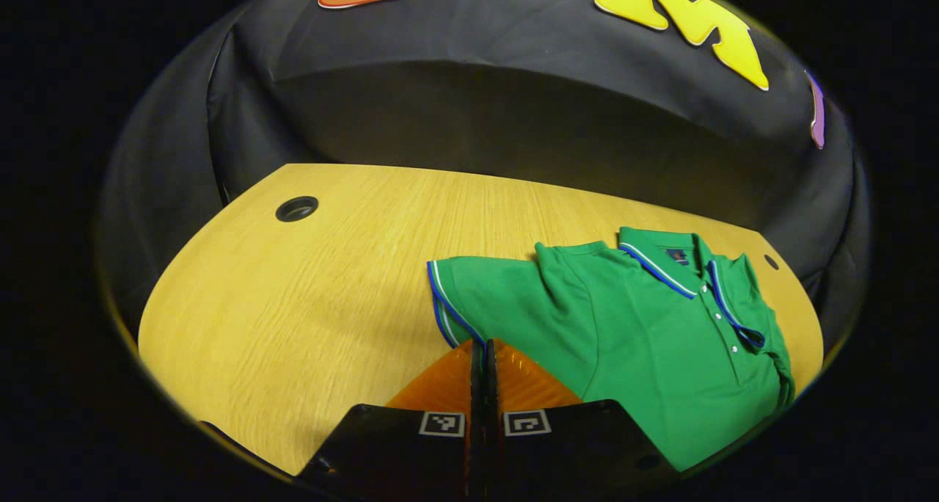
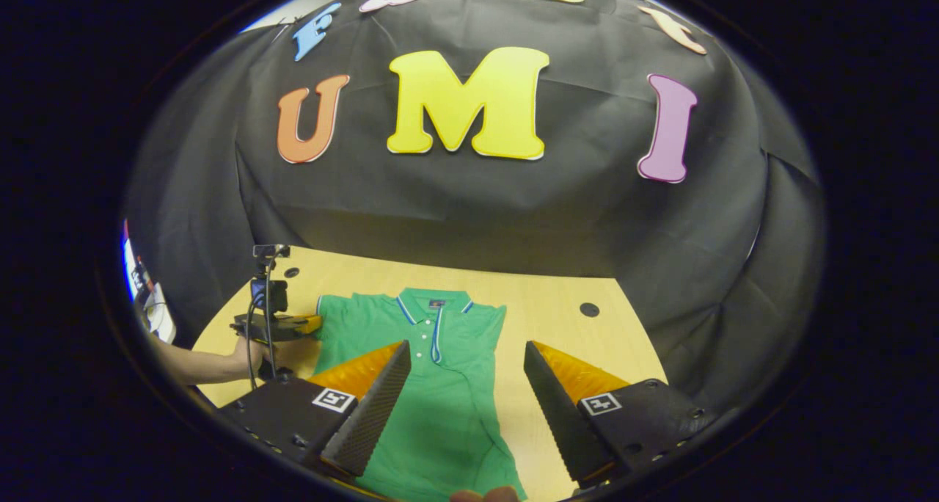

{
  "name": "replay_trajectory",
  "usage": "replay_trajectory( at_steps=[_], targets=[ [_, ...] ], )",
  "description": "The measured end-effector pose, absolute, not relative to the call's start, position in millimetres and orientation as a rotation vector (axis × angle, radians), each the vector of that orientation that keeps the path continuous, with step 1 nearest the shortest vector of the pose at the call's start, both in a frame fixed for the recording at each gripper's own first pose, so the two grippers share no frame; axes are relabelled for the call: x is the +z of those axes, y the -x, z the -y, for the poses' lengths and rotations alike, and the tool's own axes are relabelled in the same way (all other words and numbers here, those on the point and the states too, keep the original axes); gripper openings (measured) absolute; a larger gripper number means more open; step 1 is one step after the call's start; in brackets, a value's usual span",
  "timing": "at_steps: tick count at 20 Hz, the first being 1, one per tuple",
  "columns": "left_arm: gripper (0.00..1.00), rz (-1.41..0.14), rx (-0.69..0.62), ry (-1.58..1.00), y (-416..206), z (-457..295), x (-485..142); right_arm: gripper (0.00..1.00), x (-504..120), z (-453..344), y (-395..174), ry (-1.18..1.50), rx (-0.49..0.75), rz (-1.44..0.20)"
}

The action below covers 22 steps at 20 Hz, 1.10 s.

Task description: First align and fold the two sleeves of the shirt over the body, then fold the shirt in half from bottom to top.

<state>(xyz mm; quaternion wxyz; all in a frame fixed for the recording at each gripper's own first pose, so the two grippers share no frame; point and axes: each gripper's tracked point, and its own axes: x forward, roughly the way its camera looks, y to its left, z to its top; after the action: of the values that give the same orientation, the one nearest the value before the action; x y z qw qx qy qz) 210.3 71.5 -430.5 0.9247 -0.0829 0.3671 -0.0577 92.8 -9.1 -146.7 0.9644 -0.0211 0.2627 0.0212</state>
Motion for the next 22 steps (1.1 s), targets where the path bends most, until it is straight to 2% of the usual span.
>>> replay_trajectory(
  at_steps=[12, 15, 18, 19, 22],
  targets=[
    [0.06, -0.676, -0.191, 0.106, -224, -34, -362, 0.95, -144, 40, -83, -0.033, 0.015, -0.508],
    [0.06, -0.671, -0.21, 0.078, -228, -12, -343, 0.98, -139, 57, -78, -0.047, 0.004, -0.494],
    [0.06, -0.704, -0.22, 0.032, -227, 16, -337, 0.95, -136, 76, -68, -0.075, -0.019, -0.485],
    [0.06, -0.714, -0.229, 0.029, -226, 30, -336, 0.98, -136, 84, -66, -0.087, -0.029, -0.483],
    [0.06, -0.728, -0.234, 0.031, -227, 69, -338, 0.95, -140, 110, -57, -0.11, -0.058, -0.495]
  ],
)
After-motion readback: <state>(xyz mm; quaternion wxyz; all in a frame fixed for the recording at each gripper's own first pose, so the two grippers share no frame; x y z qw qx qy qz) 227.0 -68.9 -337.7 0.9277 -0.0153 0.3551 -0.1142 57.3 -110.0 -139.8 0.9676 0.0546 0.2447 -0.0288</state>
